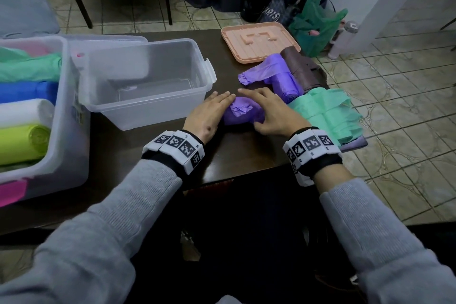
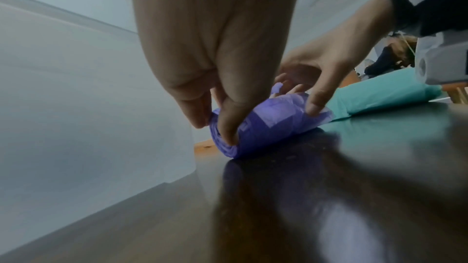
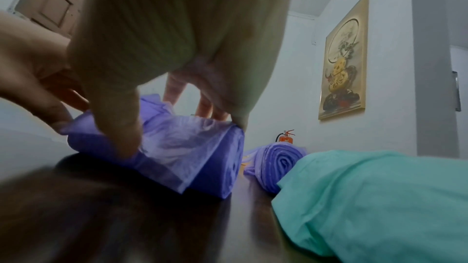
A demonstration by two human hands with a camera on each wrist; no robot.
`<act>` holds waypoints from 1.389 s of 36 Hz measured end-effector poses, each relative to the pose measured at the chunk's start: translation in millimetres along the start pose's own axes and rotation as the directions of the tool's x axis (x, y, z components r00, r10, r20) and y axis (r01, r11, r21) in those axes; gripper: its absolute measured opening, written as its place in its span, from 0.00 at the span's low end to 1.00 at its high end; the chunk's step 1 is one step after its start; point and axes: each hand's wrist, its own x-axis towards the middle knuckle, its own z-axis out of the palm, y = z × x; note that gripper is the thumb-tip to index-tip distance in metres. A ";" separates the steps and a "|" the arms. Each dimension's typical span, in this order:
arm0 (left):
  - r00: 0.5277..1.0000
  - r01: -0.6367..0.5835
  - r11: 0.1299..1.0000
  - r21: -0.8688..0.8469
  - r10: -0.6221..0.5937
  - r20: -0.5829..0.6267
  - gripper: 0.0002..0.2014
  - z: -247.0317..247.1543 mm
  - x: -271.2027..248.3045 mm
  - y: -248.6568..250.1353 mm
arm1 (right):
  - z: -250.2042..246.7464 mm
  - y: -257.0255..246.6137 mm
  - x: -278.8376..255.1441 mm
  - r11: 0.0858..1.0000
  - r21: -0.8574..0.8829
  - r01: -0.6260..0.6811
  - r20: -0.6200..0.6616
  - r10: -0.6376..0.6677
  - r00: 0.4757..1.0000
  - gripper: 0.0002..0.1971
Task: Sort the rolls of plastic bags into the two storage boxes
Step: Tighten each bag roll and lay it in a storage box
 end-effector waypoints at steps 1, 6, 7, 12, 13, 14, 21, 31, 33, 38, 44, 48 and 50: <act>1.000 0.006 1.000 0.001 -0.006 0.006 0.35 -0.5 -0.1 0.7 | 1.3 1.3 0.0 1.000 -0.022 0.007 0.008 -0.007 1.000 0.47; 0.999 0.004 1.000 0.005 -0.004 0.053 0.39 3.9 6.2 -4.0 | -0.1 3.5 4.6 1.000 0.016 -0.011 0.039 0.010 0.999 0.48; 0.998 0.004 1.000 0.004 -0.005 0.060 0.39 4.3 6.3 -3.8 | -3.8 3.1 4.7 0.998 0.061 -0.030 0.039 0.027 0.999 0.45; 1.000 0.012 0.999 -0.032 -0.011 0.015 0.35 4.2 3.4 -1.3 | -16.1 8.0 4.3 0.977 0.202 -0.073 0.126 0.048 0.991 0.36; 1.000 0.013 0.999 -0.044 -0.012 0.024 0.35 3.5 3.7 -1.5 | -16.7 8.8 4.4 0.968 0.238 -0.083 0.142 0.050 0.989 0.36; 0.999 0.014 0.998 -0.056 -0.012 0.042 0.35 2.5 4.3 -1.7 | -17.4 9.3 4.3 0.959 0.266 -0.099 0.164 0.057 0.985 0.37; 0.974 0.050 0.997 -0.053 -0.037 0.224 0.37 -7.5 11.1 -2.3 | -19.1 -2.0 -2.5 0.966 0.254 -0.051 0.155 0.011 0.988 0.48; 0.981 0.084 0.984 -0.159 -0.053 0.189 0.30 3.4 10.8 -9.4 | 23.2 -13.2 -13.7 0.976 -0.192 0.103 -0.033 -0.111 0.993 0.37; 0.986 0.080 0.983 -0.167 -0.054 0.155 0.28 6.3 10.9 -9.5 | 28.9 -14.1 -16.5 0.958 -0.282 0.060 -0.002 -0.063 0.998 0.35; 0.984 0.101 0.982 -0.160 -0.075 0.161 0.29 5.9 11.5 -5.6 | 38.9 -15.8 -17.6 0.932 -0.361 0.029 -0.019 -0.039 0.999 0.32; 0.971 0.170 0.969 -0.182 -0.134 0.196 0.30 -0.3 13.3 1.2 | 44.0 -16.6 -11.4 0.900 -0.436 0.004 -0.060 -0.033 0.998 0.34; 0.969 0.227 0.946 -0.231 -0.197 0.147 0.27 -2.8 8.3 6.5 | 47.2 -17.2 -8.6 0.901 -0.433 -0.013 -0.107 -0.037 0.994 0.34; 0.971 0.239 0.930 -0.278 -0.218 0.102 0.26 -3.8 2.4 8.0 | 47.9 -16.9 -6.2 0.912 -0.410 -0.017 -0.138 -0.044 0.989 0.33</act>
